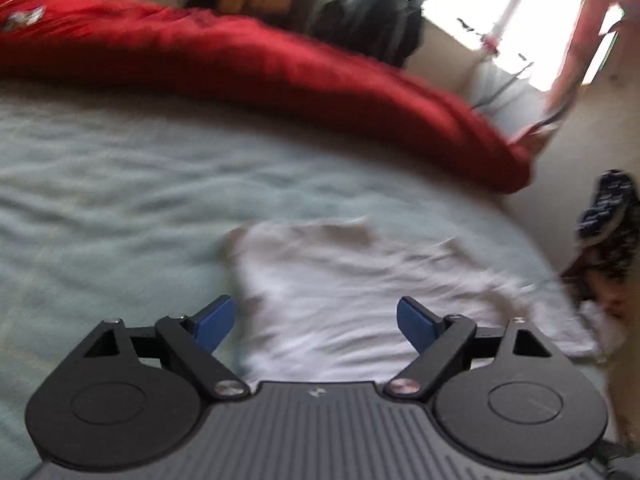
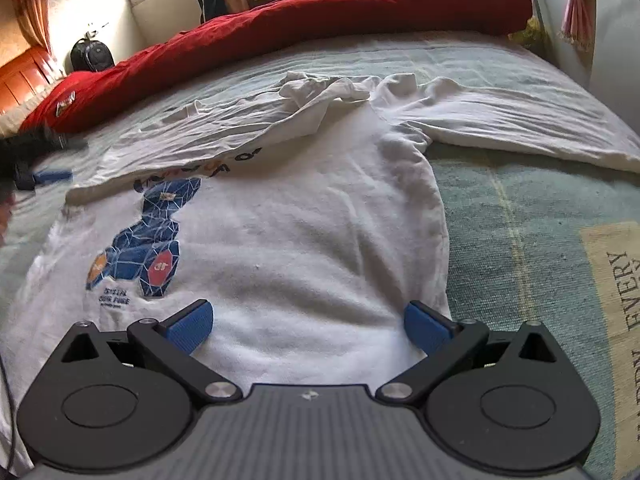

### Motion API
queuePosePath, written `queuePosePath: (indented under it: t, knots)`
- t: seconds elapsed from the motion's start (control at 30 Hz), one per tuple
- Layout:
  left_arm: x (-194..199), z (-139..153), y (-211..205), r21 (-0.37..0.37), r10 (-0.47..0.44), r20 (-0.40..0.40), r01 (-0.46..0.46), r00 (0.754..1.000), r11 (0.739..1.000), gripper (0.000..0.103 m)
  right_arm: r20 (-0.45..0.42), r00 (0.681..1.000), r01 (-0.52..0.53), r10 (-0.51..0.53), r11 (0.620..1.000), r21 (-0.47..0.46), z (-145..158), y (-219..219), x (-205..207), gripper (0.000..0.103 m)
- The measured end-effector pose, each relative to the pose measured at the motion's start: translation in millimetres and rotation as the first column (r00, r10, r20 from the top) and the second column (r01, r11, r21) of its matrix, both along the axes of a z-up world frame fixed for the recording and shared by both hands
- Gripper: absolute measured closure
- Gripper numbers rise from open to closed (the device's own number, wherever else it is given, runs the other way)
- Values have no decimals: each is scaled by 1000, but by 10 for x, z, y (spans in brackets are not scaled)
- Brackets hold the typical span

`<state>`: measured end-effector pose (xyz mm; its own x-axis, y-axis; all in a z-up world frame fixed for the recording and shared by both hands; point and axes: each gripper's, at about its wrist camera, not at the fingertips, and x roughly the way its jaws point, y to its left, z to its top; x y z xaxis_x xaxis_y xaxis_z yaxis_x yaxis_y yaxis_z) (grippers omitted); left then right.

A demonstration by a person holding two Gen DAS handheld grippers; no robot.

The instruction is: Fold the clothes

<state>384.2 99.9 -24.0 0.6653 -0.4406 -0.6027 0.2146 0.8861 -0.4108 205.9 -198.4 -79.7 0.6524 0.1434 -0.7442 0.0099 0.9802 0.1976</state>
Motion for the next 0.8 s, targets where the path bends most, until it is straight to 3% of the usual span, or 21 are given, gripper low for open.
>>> queuePosePath:
  t: [0.13,0.17,0.23,0.3,0.4,0.5,0.63,0.8]
  knots:
    - [274,-101,-281,-87,-71,-50,67,996,994,13,2,1000,0,0,1000,-30,-5,39,-4,0]
    - [331,-191,-323,-58,-52,-69,48,996,997,13,4,1000,1,-1,1000,-27,-5,34,-7,0]
    - [388,-342,-352,73,18,-82,-12,996,997,15,8,1000,-3,4,1000,-22,-5,24,-16,0]
    - [347,-414,-283,190,69,-60,-56,996,980,19,11,1000,-18,18,999,-28,-6,22,-26,0]
    - [165,-300,-187,199,67,-76,-51,995,979,17,19,1000,-23,23,999,-28,-18,15,-35,0]
    - [-79,-62,-238,210,-40,-38,47,999,977,15,22,1000,-20,20,999,-38,-24,31,-32,0]
    - [-518,287,-513,278,-166,66,142,984,950,10,21,1000,-18,19,998,-64,-28,71,-31,0]
    - [-965,251,-808,350,-273,136,211,952,913,7,-20,999,-40,38,995,-89,61,92,14,0]
